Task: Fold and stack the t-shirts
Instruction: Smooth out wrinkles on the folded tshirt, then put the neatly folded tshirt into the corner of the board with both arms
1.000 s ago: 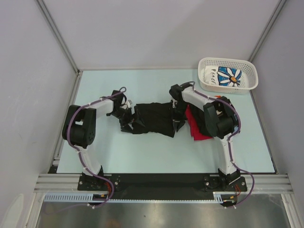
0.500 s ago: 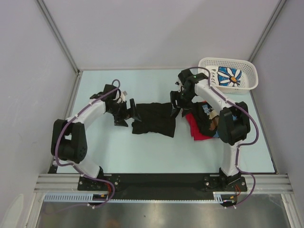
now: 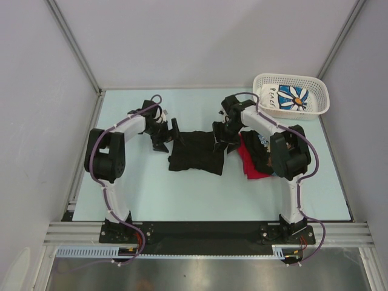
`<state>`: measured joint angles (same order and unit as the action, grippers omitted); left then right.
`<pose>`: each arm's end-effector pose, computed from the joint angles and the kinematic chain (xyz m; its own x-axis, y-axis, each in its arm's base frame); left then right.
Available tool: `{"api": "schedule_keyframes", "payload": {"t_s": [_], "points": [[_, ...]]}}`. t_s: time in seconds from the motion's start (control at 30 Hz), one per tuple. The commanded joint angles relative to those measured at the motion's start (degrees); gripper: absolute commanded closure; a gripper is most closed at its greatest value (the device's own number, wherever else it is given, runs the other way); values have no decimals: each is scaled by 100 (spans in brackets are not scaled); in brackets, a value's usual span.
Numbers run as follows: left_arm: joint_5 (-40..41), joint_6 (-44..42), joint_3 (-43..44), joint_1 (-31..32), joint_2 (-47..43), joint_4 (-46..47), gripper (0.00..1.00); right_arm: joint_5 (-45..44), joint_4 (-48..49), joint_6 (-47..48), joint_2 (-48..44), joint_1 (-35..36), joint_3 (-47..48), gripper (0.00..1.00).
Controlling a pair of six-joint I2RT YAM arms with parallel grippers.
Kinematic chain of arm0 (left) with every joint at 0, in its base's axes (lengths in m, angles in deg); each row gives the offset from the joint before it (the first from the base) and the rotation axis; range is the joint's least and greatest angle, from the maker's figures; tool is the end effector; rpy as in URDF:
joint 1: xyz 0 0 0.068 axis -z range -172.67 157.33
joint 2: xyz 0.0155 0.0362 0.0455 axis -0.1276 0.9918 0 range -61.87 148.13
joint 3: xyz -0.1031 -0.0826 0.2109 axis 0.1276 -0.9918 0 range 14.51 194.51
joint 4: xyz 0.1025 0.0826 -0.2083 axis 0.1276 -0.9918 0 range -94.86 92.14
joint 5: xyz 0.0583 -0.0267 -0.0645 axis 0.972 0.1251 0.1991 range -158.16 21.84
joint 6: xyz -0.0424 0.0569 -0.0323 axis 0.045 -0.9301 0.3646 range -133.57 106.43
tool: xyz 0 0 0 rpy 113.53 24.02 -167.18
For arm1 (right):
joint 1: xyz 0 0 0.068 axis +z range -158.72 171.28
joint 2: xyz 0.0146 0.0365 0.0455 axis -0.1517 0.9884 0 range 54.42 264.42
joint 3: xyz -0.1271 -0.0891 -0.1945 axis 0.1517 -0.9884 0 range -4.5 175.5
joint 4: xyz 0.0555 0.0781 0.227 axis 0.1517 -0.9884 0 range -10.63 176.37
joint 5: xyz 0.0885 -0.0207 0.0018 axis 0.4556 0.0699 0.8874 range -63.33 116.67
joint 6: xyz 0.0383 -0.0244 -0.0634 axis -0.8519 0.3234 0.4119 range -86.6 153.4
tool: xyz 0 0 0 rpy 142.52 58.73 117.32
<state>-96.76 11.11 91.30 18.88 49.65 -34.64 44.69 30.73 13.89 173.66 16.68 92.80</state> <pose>0.3581 -0.1056 0.1292 -0.9798 -0.1741 -0.0986 -0.0932 0.8332 -0.5451 0.3534 0.1906 0.1582 -0.9878 -0.1175 -0.1018 -0.1465 0.9227 0.3566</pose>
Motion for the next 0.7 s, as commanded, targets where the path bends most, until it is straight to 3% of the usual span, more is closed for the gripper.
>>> {"api": "schedule_keyframes", "payload": {"t_s": [0.0, 0.23, 0.4, 0.53, 0.67], "points": [[4, 176, 424, -57, 290, 179, 0, 78, 264, -89, 99, 17, -9, 30], [-84, 159, 539, -39, 581, 92, 0, -114, 124, -9, 257, 43, 122, 30], [-67, 133, 486, -48, 590, 83, 0, -975, -35, 79, 240, 122, 273, 29], [-84, 80, 468, -39, 634, 48, 0, -985, 711, 35, 222, 87, -219, 29], [-84, 36, 433, -39, 634, 12, 0, -310, 1721, -228, 214, -9, -938, 29]]}}
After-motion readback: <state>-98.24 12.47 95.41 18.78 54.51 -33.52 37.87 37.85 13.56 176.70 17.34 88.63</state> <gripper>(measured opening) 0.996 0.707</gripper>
